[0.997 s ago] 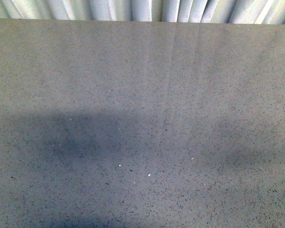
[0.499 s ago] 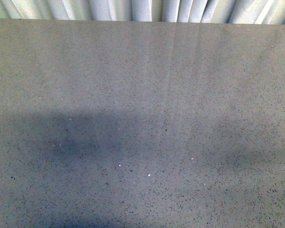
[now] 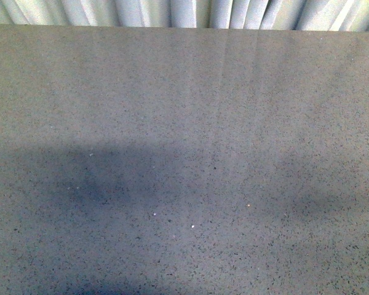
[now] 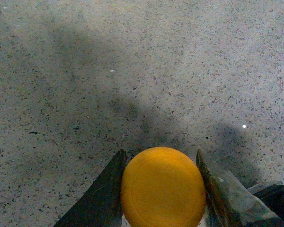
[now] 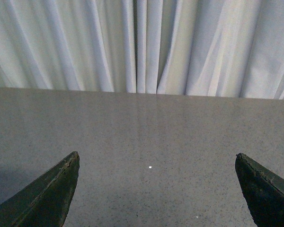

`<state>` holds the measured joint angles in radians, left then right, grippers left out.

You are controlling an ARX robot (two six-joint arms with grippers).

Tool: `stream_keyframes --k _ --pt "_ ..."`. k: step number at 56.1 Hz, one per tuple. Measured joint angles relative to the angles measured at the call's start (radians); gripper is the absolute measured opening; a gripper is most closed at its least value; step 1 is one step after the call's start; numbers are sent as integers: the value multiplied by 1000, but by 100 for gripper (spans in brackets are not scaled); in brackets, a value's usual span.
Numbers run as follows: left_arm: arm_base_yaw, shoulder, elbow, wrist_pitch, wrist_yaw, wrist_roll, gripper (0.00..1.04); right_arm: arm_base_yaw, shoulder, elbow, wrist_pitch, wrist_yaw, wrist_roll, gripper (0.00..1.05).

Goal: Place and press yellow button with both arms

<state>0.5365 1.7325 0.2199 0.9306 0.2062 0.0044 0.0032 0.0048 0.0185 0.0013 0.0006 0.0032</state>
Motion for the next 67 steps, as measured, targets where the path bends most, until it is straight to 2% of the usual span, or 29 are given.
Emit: stream_keyframes --k 5,13,20,28,38,47,60,67 --pt "3 -18 0 -24 0 8 35 0 0 0 0 0 0 96" --pt "3 -172 6 -172 -2 7 35 0 0 0 0 0 0 96" --pt "-76 -344 60 -293 -60 -8 35 0 0 0 0 0 0 96" --pt "-237 -391 125 -330 -135 -48 35 0 0 0 0 0 0 96" --pt "-616 -296 236 -312 -301 -143 35 0 0 0 0 0 0 96" --pt "-872 -136 320 -266 -377 -191 35 0 0 0 0 0 0 96" --pt "-1077 61 387 -188 -450 -217 35 0 0 0 0 0 0 96" --pt "-1144 164 423 -141 -470 -242 35 0 0 0 0 0 0 96"
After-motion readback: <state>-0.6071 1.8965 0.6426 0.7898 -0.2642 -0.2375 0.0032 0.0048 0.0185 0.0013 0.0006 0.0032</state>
